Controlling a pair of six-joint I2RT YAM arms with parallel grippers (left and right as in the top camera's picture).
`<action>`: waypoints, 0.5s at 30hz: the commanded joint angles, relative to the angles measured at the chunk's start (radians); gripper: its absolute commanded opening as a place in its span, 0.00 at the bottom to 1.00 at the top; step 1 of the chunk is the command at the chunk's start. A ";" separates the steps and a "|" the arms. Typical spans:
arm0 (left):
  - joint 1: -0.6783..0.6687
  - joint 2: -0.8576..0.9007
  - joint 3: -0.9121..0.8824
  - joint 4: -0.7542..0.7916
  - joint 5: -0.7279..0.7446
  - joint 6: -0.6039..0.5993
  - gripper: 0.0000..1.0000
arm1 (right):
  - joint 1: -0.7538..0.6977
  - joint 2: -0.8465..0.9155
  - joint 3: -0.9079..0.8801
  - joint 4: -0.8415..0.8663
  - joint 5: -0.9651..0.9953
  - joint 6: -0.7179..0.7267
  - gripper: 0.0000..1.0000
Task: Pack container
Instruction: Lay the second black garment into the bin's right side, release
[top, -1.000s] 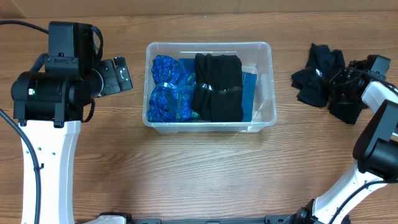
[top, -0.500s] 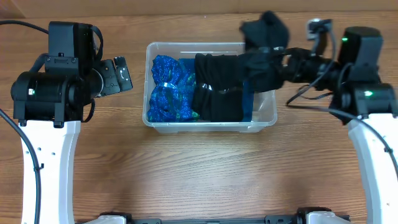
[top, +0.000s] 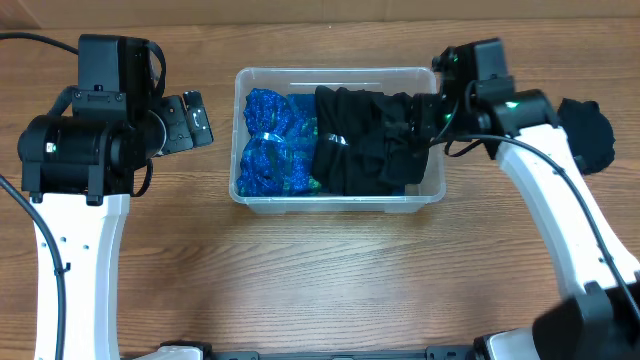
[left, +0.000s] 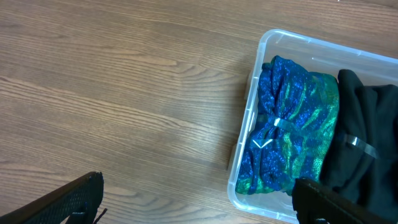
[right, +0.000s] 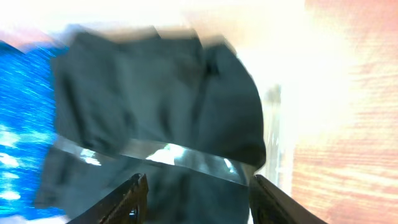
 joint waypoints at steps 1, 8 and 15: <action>-0.001 0.001 0.000 0.004 -0.010 0.019 1.00 | -0.001 -0.083 0.047 -0.032 0.032 0.003 0.43; -0.001 0.001 0.000 0.005 -0.010 0.019 1.00 | 0.112 0.120 -0.075 0.000 -0.012 0.087 0.09; -0.001 0.002 0.000 0.004 -0.010 0.019 1.00 | 0.090 0.248 0.027 -0.075 -0.002 0.083 0.25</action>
